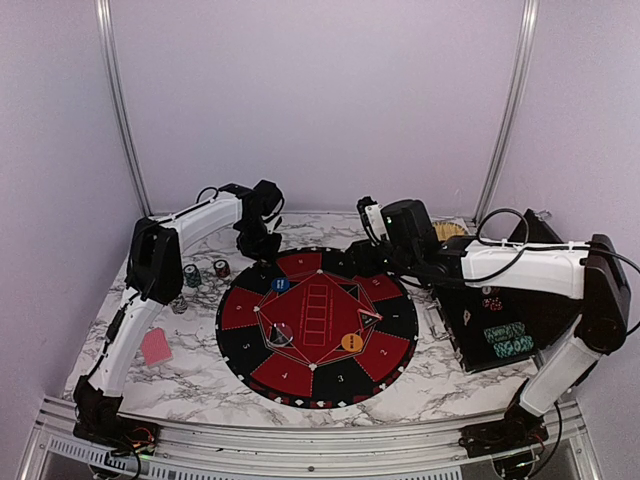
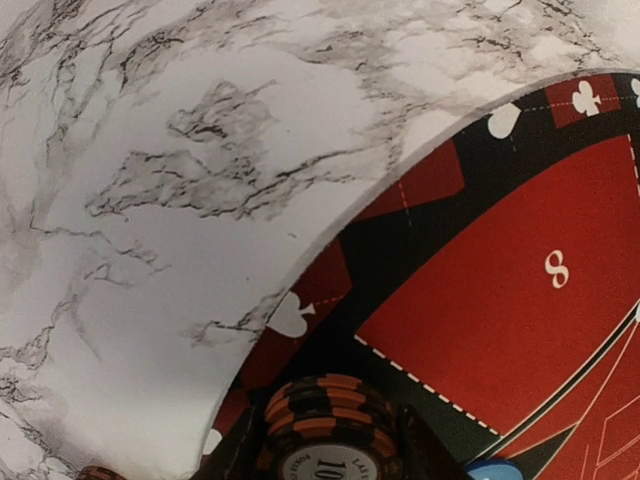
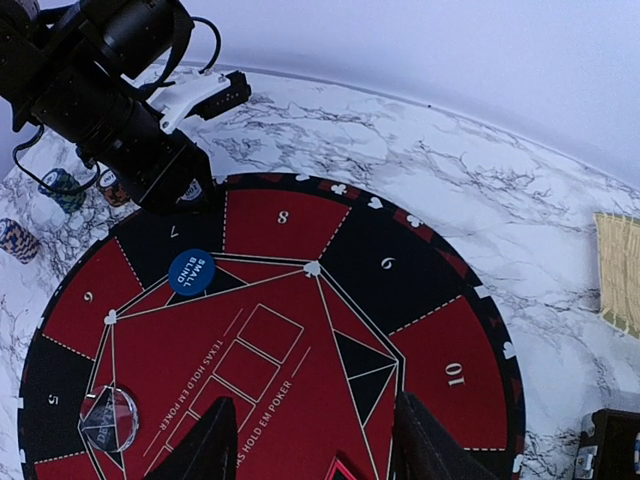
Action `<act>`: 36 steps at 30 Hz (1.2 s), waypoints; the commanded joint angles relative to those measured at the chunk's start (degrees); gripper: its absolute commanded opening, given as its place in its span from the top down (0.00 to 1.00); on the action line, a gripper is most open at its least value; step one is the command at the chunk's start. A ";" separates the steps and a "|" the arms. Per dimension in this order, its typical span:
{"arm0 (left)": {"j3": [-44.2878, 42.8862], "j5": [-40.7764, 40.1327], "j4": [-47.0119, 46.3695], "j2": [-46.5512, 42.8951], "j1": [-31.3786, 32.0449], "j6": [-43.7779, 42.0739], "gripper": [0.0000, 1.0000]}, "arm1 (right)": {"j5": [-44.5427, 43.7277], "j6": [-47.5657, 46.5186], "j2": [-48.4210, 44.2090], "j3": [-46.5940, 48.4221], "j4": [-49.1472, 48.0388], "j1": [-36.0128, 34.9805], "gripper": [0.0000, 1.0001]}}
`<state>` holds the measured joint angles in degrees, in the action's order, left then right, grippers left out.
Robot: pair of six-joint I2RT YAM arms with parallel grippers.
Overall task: Distribute texas hold em gaming equipment
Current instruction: Place the poker chips pile at the small blind area, then pick up the pile of poker chips from the pile of poker chips.
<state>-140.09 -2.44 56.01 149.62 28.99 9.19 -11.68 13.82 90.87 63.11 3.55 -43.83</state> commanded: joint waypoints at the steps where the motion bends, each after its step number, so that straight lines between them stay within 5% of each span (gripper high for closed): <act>1: -2.00 -0.13 1.84 1.36 -0.23 0.17 0.63 | -0.44 1.28 -1.39 -0.34 -0.46 0.39 0.48; 10: -2.55 -0.40 1.89 2.47 -0.13 0.15 0.61 | -0.36 1.57 -1.48 -0.71 -0.56 0.49 0.49; 22: -5.88 -0.40 1.66 1.56 -0.10 -0.14 0.33 | -0.45 1.97 -2.19 -1.28 0.13 0.44 0.49; 36: 8.58 -1.74 -0.21 -17.10 -3.84 1.79 0.23 | -0.64 2.08 -2.29 -0.82 1.58 0.46 0.49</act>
<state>-135.83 -3.60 55.81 140.88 27.20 10.15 -11.70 15.25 90.19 61.52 4.16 -43.81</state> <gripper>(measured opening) 0.768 0.514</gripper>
